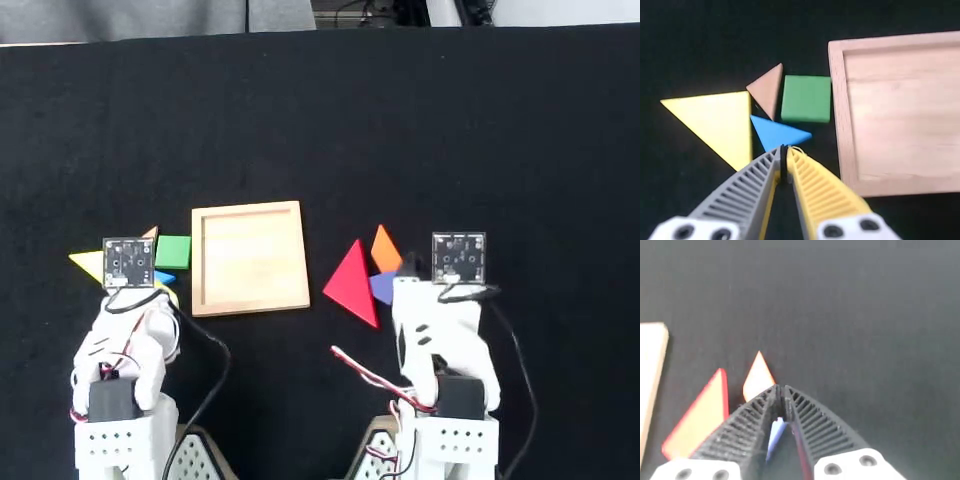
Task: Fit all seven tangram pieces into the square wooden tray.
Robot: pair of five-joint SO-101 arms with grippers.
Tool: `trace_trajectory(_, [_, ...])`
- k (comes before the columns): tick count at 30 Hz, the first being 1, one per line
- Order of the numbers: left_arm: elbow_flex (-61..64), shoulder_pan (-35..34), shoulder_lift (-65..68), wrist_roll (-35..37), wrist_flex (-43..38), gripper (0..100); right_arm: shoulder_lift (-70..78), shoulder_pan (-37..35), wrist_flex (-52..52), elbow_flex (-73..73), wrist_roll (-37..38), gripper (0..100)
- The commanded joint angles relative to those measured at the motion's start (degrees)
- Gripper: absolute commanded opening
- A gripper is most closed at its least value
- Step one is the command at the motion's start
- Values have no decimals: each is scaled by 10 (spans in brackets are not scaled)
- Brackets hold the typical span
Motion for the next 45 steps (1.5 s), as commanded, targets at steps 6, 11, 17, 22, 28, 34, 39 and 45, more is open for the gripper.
trace_trajectory(6, [-170, -25, -5, -49, 24, 33, -48, 3, -44, -1, 4, 15])
trace_trajectory(11, [-160, -20, -6, -84, 17, 33, -48, 4, -44, -10, 58, 15])
trace_trajectory(17, [-97, -47, -6, -25, -53, 31, -48, 4, -45, -4, 166, 15])
trace_trajectory(22, [-51, -109, -6, -21, -96, 31, -48, -5, -65, -6, 162, 15])
trace_trajectory(28, [-50, -111, -5, -24, -94, 34, -47, -103, -126, -48, 122, 15])
trace_trajectory(34, [-93, -76, -4, -76, -45, 92, -44, -146, -81, 0, 137, 15])
trace_trajectory(39, [-236, 0, 82, -215, 69, 134, -39, -117, -76, 0, 125, 15])
trace_trajectory(45, [-417, -43, 316, -374, 113, 134, -37, -117, -76, 0, 125, 15])
